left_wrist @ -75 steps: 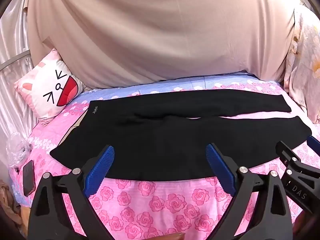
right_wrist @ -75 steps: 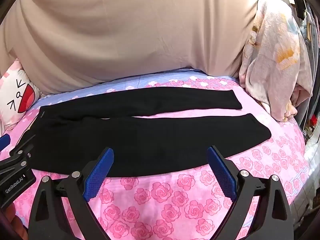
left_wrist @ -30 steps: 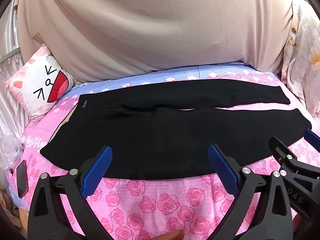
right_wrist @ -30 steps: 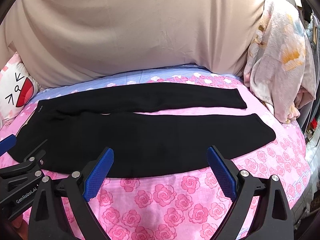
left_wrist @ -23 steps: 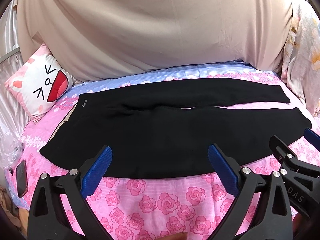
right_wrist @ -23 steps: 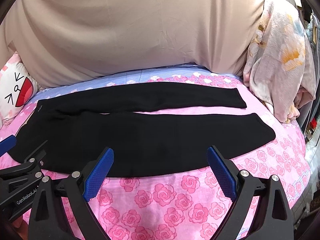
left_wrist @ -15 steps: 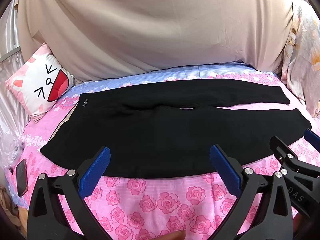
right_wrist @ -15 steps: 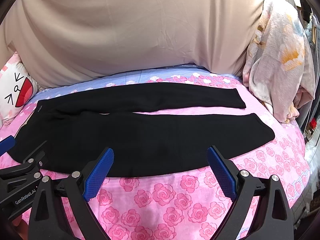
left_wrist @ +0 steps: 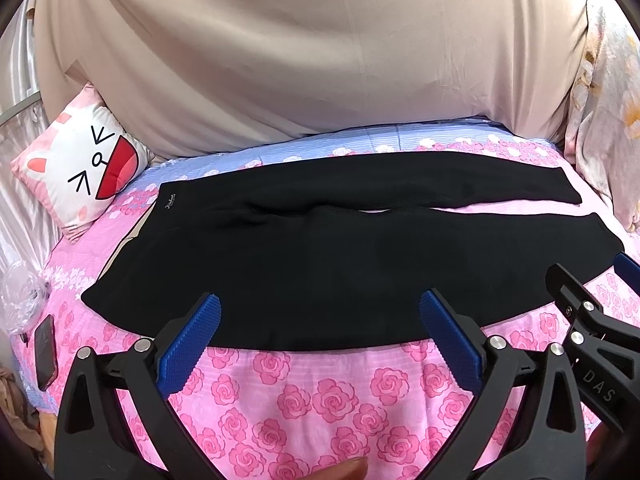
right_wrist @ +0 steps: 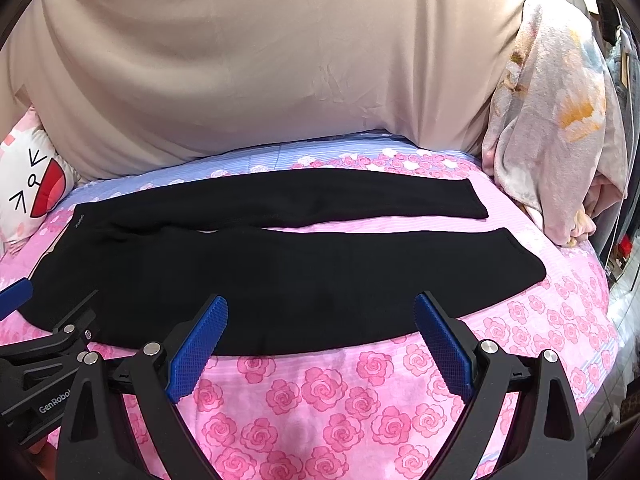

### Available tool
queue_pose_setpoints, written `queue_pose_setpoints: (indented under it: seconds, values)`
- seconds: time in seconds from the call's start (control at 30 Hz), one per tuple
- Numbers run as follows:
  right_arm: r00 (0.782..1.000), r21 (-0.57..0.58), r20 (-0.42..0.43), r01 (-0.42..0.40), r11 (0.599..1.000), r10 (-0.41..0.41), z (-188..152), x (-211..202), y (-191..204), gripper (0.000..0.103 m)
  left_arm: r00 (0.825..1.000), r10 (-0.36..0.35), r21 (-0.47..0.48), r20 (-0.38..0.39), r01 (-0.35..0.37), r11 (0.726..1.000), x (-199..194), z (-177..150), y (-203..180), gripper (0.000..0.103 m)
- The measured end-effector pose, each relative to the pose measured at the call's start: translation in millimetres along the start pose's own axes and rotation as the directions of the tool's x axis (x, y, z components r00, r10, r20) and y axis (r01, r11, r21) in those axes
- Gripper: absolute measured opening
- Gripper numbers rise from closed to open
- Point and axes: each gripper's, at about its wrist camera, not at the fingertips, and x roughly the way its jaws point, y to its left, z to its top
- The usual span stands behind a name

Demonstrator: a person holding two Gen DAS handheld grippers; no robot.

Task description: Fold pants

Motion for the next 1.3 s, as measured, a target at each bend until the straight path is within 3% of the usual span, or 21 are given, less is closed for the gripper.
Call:
queue_pose_setpoints:
  seconds: [1.07,1.2,1.3]
  values:
    - [1.000,-0.003,-0.021,-0.003,1.000,0.003,-1,12,5,0.092,1.000,0.002,-0.011,-0.025,-0.002,1.000,14,-1,4,0.098]
    - [0.999,0.006,-0.020,-0.029,1.000,0.029,3,18,-4,0.092,1.000,-0.018,-0.014,-0.020,0.017,1.000,18,2,5,0.098]
    - [0.997,0.037,0.006,-0.074,0.997,0.073,17,28,-33,0.092,0.998,-0.052,-0.037,-0.031,0.051,0.998,26,6,11,0.098]
